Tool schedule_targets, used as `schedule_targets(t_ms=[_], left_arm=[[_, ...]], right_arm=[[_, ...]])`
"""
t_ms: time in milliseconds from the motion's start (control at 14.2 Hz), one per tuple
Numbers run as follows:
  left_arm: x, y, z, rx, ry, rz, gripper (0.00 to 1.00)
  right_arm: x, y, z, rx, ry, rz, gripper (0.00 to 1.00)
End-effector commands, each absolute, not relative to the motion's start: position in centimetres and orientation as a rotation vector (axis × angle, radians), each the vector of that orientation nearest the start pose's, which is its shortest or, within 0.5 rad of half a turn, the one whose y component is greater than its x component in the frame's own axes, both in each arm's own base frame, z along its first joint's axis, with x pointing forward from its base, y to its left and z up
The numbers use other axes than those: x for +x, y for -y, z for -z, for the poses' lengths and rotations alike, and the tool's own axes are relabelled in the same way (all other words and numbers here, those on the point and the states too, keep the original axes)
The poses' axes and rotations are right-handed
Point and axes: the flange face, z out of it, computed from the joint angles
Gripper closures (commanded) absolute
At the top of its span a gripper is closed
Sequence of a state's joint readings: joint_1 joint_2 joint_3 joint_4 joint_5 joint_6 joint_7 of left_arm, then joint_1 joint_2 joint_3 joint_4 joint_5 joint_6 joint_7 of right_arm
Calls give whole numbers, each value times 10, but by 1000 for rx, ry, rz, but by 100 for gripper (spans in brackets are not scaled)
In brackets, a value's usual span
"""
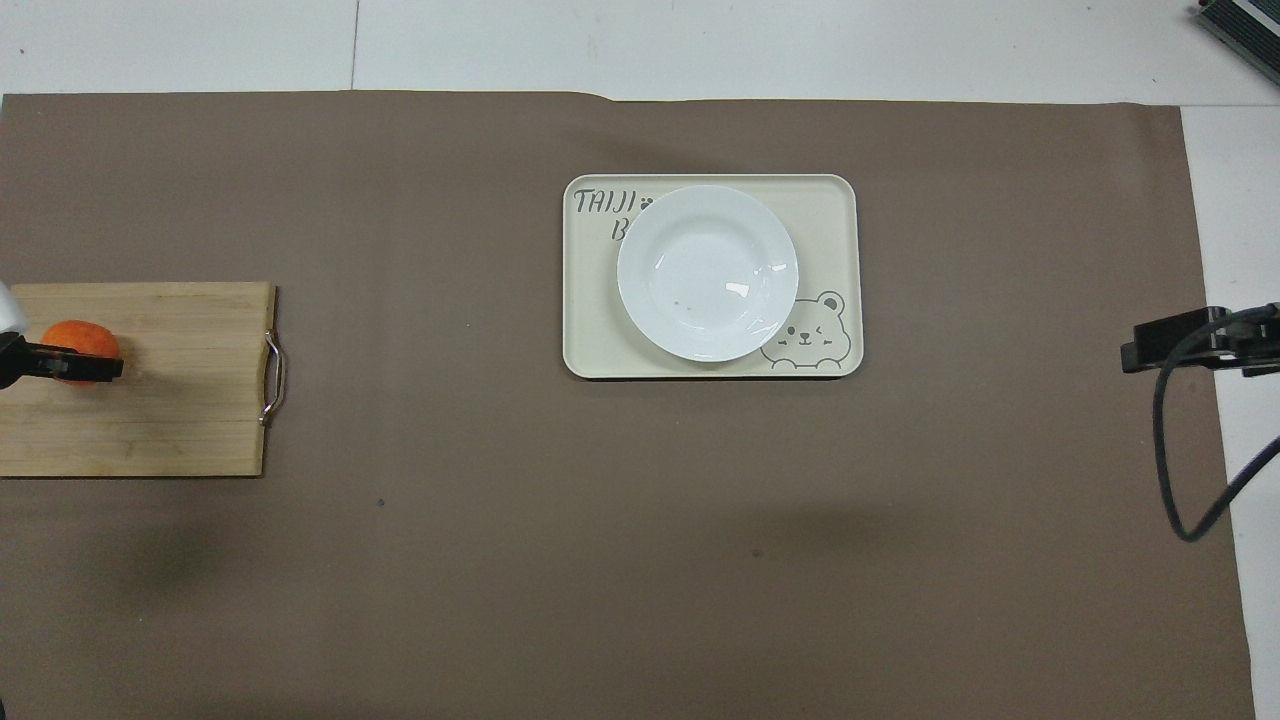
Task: Place orange and plate with both arms
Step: 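Lift the orange off the bamboo board with the left gripper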
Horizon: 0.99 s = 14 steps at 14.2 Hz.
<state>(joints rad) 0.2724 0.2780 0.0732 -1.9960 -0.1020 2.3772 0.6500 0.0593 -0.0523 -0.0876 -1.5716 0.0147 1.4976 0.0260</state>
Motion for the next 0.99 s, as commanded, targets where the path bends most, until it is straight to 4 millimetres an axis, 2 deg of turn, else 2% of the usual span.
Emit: schedule_targets(t_ms=[0, 70, 141, 352, 563, 634, 704, 915], left_arm=[[574, -201, -328, -3109, -390, 212, 0], [575, -199, -327, -3109, -397, 210, 8], [576, -197, -328, -3108, -402, 212, 21], [579, -194, -328, -3103, -410, 220, 36], [581, -192, -331, -3096, -421, 234, 35], [582, -192, -332, -3094, -420, 238, 31], [582, -192, -331, -3094, -418, 238, 17], [586, -183, -330, -3085, -430, 259, 13]], right_arm=[[524, 18, -647, -3121, -61, -31, 0], [524, 18, -647, -3121, -61, -31, 0], [524, 18, -647, -3121, -61, -31, 0], [524, 18, -647, -3121, -61, -31, 0], [524, 18, -647, -3121, -61, -31, 0], [524, 18, -647, -3121, -61, -31, 0], [524, 18, -647, -3121, -61, -31, 0], [524, 18, -647, -3121, -61, -31, 0]])
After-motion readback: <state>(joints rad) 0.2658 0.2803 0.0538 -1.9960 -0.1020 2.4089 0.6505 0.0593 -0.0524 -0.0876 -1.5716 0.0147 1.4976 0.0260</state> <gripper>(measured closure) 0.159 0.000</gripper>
